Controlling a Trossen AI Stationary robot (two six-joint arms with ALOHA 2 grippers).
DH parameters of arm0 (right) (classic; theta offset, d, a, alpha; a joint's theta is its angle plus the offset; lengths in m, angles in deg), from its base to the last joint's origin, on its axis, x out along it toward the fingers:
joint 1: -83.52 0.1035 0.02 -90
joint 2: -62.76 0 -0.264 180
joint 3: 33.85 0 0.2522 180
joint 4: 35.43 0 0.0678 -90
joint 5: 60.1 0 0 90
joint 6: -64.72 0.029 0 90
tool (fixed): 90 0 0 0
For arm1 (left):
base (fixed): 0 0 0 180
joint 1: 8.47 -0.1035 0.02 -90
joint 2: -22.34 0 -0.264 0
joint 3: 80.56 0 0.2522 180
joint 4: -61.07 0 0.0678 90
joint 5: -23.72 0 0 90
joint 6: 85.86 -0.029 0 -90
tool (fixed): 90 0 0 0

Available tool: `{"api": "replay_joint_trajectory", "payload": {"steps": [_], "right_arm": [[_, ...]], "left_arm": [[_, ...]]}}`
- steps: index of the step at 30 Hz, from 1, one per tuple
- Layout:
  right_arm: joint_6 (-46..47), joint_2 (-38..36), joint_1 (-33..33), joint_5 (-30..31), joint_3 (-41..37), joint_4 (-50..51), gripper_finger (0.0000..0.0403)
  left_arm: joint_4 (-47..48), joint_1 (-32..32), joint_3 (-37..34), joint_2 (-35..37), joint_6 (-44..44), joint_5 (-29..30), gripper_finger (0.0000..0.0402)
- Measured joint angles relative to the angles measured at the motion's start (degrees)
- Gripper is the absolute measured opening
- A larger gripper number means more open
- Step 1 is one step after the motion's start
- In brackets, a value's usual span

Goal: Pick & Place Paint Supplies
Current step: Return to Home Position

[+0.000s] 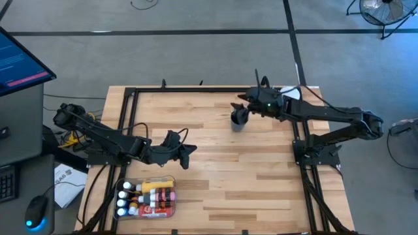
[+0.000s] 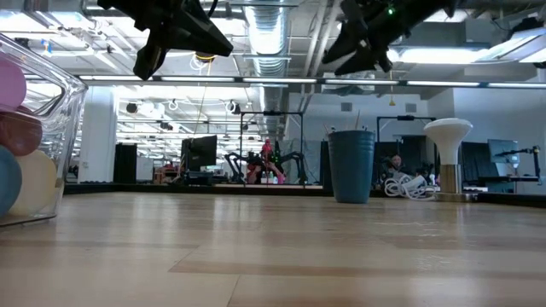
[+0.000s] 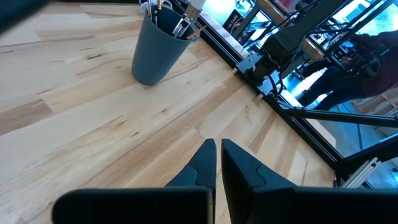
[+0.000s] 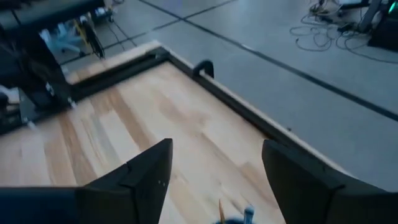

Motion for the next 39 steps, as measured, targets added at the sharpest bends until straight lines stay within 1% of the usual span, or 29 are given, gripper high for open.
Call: {"api": "replay_joint_trajectory", "payload": {"steps": [4, 8, 15, 17, 19, 21, 22, 23, 25, 29, 31, 34, 37, 39], "right_arm": [[0.5, 0.0, 0.2, 0.0, 3.4, 1.1, 0.0238], [4.6, 0.0, 0.6, -0.1, 7.6, 1.0, 0.0234], [6.9, 0.0, 0.9, -0.7, 14.6, 1.5, 0.0232], [8.2, 0.0, 1.4, -4.0, 16.6, 2.7, 0.0232], [7.7, 0.0, 2.3, -9.8, 18.4, 3.3, 0.0232], [5.0, 0.0, 3.4, -16.3, 19.6, 3.2, 0.0232], [4.1, -0.1, 4.1, -18.4, 19.8, 3.0, 0.0232], [3.9, -0.3, 5.0, -18.8, 19.8, 3.2, 0.0232], [4.0, -0.7, 7.1, -16.2, 19.7, 4.7, 0.0232], [4.5, -1.2, 13.1, -3.9, 19.6, 9.8, 0.0232], [3.9, -1.5, 16.2, 0.4, 19.6, 10.3, 0.0232], [0.6, -2.7, 20.2, 2.9, 19.7, 10.8, 0.0232], [0.2, -3.6, 23.1, 5.7, 19.8, 11.7, 0.0232], [0.1, -3.9, 24.3, 6.4, 19.7, 13.3, 0.0232]], "left_arm": [[0.0, -0.8, 0.0, 0.0, -1.2, 0.2, 0.0000], [0.0, -2.1, 0.0, 0.0, -1.4, -0.3, 0.0000], [-0.1, -5.6, 0.0, 0.0, -8.2, -5.4, 0.0000], [-0.1, -6.9, 0.0, 0.0, -10.1, -7.4, 0.0000], [-0.1, -8.5, 0.0, 0.0, -11.9, -10.4, 0.0000], [-0.1, -10.0, 0.0, 0.0, -14.5, -14.1, 0.0000], [-0.1, -10.7, 0.0, 0.0, -15.7, -16.0, 0.0000], [-0.1, -11.2, 0.0, 0.0, -16.9, -17.7, 0.0000], [0.0, -12.0, 0.0, 0.0, -19.3, -19.8, 0.0000], [0.0, -12.8, 0.0, 0.0, -22.1, -20.2, 0.0000], [0.0, -13.4, 0.0, 0.2, -22.1, -21.0, 0.0000], [-0.5, -14.1, 0.0, 1.0, -22.5, -22.0, 0.0000], [0.1, -15.3, -0.1, 1.5, -23.7, -22.6, 0.0000], [-0.9, -16.3, 0.0, 1.7, -23.9, -22.8, 0.0000]]}}
